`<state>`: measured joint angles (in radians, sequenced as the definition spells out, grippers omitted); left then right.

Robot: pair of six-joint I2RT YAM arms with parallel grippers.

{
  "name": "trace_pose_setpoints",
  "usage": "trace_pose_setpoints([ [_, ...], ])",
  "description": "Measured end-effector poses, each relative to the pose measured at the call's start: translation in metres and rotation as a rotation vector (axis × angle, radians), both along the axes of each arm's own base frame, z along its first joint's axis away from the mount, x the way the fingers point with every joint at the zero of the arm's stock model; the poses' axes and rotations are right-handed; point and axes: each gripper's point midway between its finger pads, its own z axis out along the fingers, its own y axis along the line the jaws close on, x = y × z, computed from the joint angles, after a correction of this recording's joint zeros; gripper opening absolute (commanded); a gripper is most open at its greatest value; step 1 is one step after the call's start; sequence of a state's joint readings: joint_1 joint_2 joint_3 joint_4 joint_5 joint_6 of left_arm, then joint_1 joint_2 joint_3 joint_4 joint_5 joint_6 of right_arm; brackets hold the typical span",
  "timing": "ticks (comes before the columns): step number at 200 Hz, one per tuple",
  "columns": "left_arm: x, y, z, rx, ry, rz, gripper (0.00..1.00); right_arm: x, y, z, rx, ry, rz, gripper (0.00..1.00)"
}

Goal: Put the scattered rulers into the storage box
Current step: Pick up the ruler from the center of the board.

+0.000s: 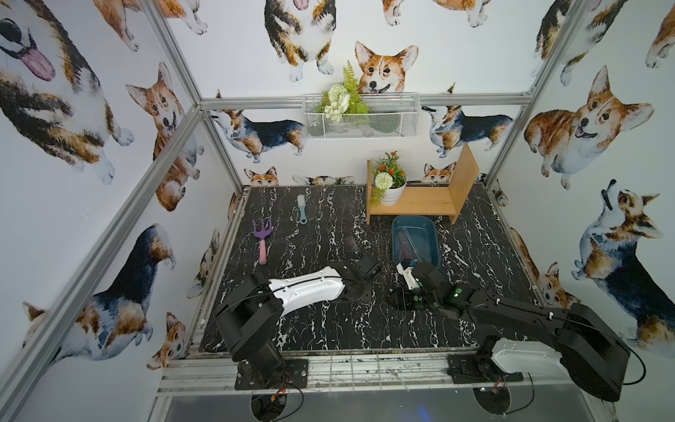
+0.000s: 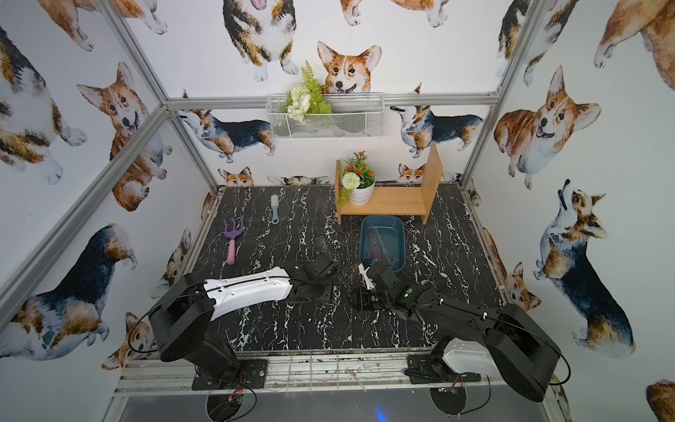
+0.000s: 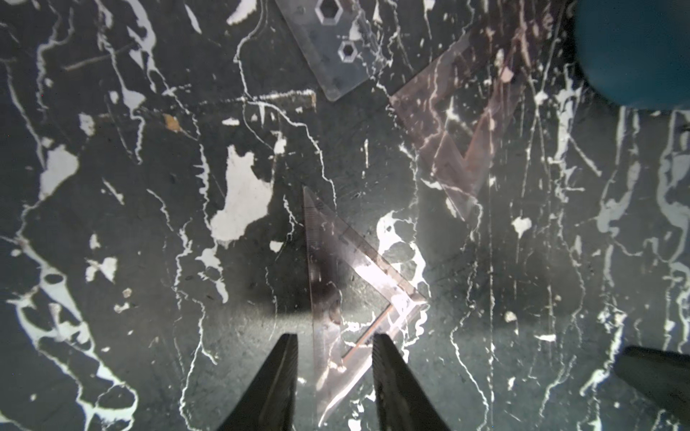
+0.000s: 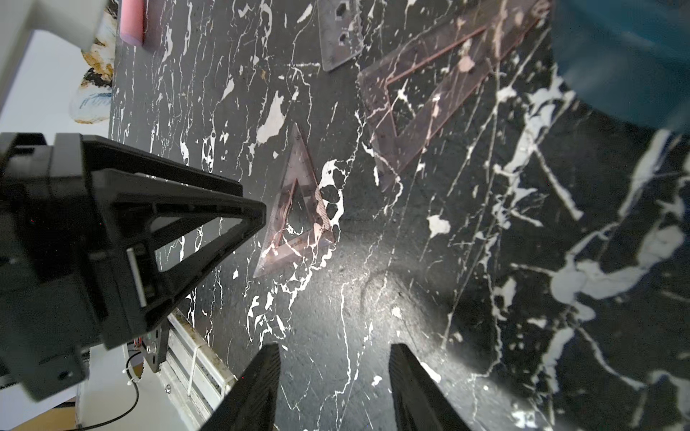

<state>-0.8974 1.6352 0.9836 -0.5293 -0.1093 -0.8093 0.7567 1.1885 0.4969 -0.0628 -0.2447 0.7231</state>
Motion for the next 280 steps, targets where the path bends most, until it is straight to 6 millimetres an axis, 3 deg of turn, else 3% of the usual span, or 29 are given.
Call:
trace_pose_setpoints([
  [55,-0.002,0.004,-0.016,0.065,0.028,-0.005,0.37,-0.004,-0.003,-0.005,-0.003,0.012,0.003,0.54],
  [114,0.003,-0.003,-0.019,0.07,0.03,-0.02,0.35,-0.005,-0.002,-0.004,0.004,0.012,0.005,0.54],
  [235,0.0,0.001,-0.028,0.11,0.039,-0.028,0.34,-0.006,-0.003,-0.004,0.01,0.016,0.003,0.53],
  [280,0.002,0.002,-0.03,0.12,0.032,-0.033,0.23,-0.006,-0.002,-0.003,0.018,0.013,0.005,0.53],
])
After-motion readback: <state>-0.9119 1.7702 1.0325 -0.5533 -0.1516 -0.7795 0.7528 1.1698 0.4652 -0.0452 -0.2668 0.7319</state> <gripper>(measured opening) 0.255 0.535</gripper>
